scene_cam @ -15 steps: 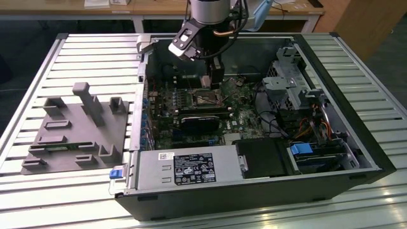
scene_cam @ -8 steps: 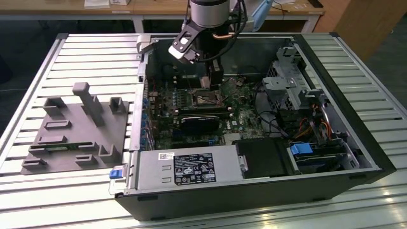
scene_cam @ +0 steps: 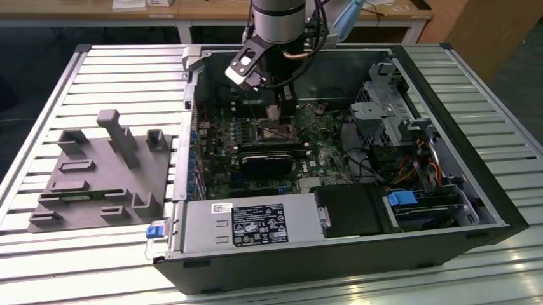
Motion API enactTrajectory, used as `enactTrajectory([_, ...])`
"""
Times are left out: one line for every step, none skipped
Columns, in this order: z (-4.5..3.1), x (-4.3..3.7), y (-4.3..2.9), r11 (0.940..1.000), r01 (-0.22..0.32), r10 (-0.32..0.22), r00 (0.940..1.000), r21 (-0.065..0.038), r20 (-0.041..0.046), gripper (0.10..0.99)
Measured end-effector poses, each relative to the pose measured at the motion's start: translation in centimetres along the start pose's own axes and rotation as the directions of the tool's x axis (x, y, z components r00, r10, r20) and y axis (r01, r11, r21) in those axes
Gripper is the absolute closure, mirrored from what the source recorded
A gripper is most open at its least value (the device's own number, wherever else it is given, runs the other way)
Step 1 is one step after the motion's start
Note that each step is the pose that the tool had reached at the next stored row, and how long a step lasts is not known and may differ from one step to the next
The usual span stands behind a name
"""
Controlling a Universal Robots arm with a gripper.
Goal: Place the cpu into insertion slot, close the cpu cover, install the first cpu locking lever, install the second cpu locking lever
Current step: 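Place the cpu into insertion slot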
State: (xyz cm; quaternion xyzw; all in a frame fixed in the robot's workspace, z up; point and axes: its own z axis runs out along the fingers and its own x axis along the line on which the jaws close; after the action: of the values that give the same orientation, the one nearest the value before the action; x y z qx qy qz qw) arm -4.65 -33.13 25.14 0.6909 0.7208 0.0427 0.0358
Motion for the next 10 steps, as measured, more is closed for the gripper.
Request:
enactTrajectory([0.15, 0.01, -0.02, 1.0000, 0.000, 0.000, 1.0000, 0.001, 0.0001, 0.549])
enactTrajectory([0.28, 0.02, -0.03, 1.0000, 0.000, 0.000, 1.0000, 0.002, 0.0002, 0.549])
enactTrajectory([0.40, 0.03, -0.04, 1.0000, -0.001, 0.001, 1.0000, 0.003, 0.0006, 0.549])
enactTrajectory([0.48, 0.05, -0.04, 1.0000, -0.001, 0.001, 1.0000, 0.003, 0.0012, 0.549])
enactTrajectory([0.54, 0.06, -0.05, 1.0000, -0.002, 0.002, 1.0000, 0.004, 0.0018, 0.549])
enactTrajectory([0.61, 0.07, -0.06, 1.0000, -0.002, 0.002, 1.0000, 0.004, 0.0020, 0.549])
enactTrajectory([0.70, 0.09, -0.07, 1.0000, -0.003, 0.003, 1.0000, 0.005, 0.0021, 0.549])
enactTrajectory([0.79, 0.11, -0.08, 1.0000, -0.004, 0.004, 1.0000, 0.005, 0.0023, 0.549])
enactTrajectory([0.88, 0.14, -0.09, 1.0000, -0.006, 0.006, 1.0000, 0.006, 0.0029, 0.549])
enactTrajectory([0.97, 0.17, -0.10, 1.0000, -0.007, 0.007, 1.0000, 0.006, 0.0033, 0.549])
